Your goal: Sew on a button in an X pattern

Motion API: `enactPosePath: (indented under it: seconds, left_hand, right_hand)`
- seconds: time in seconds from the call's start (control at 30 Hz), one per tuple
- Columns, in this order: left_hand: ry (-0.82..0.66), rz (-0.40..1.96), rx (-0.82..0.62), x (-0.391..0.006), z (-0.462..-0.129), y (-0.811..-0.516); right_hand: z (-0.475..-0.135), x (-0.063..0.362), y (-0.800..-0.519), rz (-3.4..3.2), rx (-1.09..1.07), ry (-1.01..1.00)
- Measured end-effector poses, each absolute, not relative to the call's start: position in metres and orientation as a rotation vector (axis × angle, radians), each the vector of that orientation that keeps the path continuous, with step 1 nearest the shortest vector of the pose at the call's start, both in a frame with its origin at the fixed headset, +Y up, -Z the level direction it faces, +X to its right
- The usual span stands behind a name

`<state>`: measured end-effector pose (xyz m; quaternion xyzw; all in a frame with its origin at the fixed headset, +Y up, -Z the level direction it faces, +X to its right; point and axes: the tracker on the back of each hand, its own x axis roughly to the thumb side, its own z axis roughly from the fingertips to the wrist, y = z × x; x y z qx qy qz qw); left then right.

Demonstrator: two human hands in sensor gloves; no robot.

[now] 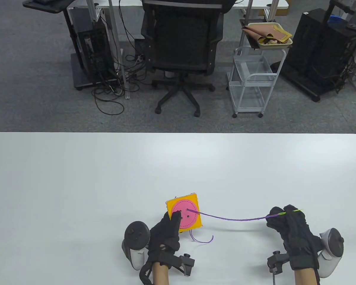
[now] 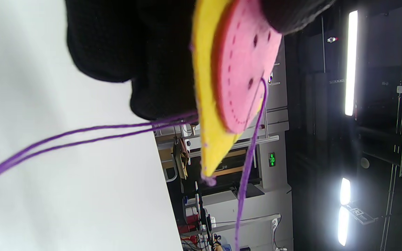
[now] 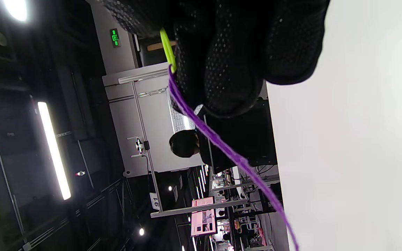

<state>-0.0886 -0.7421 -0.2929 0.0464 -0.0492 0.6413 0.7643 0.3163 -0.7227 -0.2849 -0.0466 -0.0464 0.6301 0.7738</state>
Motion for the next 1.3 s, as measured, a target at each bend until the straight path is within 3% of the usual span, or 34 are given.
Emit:
enactPosePath:
  seconds: [0.63, 1.03, 1.3]
  left_hand:
    - [-0.246, 1.309, -0.073, -0.030, -0.294, -0.742]
    - [-0.288, 1.263, -0.100, -0.011, -0.290, -0.738]
    - [-0.284, 1.228, -0.098, -0.003, -0.287, -0.738]
  right_hand:
    - [-0.275, 0.258, -0.707, 1.830, 0.106, -0.129]
    - [-0.260, 0.219, -0.701, 2.133, 0.316, -0.202]
    - [-0.257, 0.214, -0.701, 2.227, 0.301, -0.241]
